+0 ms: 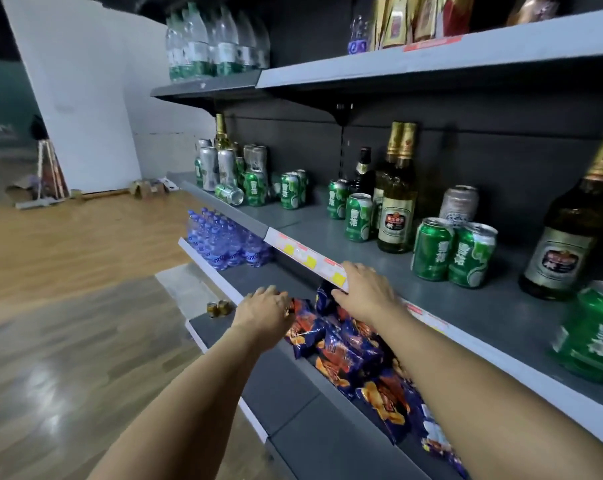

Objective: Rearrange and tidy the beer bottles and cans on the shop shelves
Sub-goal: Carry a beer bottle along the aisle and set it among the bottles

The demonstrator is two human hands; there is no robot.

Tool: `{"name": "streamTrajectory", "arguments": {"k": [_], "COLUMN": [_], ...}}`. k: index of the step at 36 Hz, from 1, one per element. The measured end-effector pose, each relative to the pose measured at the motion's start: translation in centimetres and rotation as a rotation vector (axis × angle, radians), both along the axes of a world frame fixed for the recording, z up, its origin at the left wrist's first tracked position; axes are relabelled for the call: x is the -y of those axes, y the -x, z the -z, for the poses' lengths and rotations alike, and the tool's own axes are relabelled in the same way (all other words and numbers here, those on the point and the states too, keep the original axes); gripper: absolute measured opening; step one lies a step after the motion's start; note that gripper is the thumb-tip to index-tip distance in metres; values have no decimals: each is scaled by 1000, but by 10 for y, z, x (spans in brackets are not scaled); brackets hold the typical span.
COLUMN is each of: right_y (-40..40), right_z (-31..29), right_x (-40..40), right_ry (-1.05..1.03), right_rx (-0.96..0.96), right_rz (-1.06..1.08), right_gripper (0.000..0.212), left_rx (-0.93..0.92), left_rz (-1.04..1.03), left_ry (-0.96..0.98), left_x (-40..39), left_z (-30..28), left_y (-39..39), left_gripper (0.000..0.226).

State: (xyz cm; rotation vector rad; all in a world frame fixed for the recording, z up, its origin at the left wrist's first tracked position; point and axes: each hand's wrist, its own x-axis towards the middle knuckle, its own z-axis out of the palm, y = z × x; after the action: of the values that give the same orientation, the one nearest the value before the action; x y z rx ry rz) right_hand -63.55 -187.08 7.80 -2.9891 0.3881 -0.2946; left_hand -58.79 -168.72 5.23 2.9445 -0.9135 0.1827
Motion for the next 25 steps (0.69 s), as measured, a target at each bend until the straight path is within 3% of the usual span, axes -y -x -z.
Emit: {"name": "streamTrajectory", "arguments": {"k": [15,25], "right_y": [-175,-249], "right_z": [-72,-104], "right_x": [9,60], "right_ry": [17,-123], "right_rx": [172,348], "right_rz": [367,589], "right_gripper": [51,64], "left_rx": [35,81], "left_rz": [216,368], "left_ry": [18,46], "left_x": [9,67], "left_z": [-24,-31], "left_y": [-207,-287], "left_gripper": [41,36]}}
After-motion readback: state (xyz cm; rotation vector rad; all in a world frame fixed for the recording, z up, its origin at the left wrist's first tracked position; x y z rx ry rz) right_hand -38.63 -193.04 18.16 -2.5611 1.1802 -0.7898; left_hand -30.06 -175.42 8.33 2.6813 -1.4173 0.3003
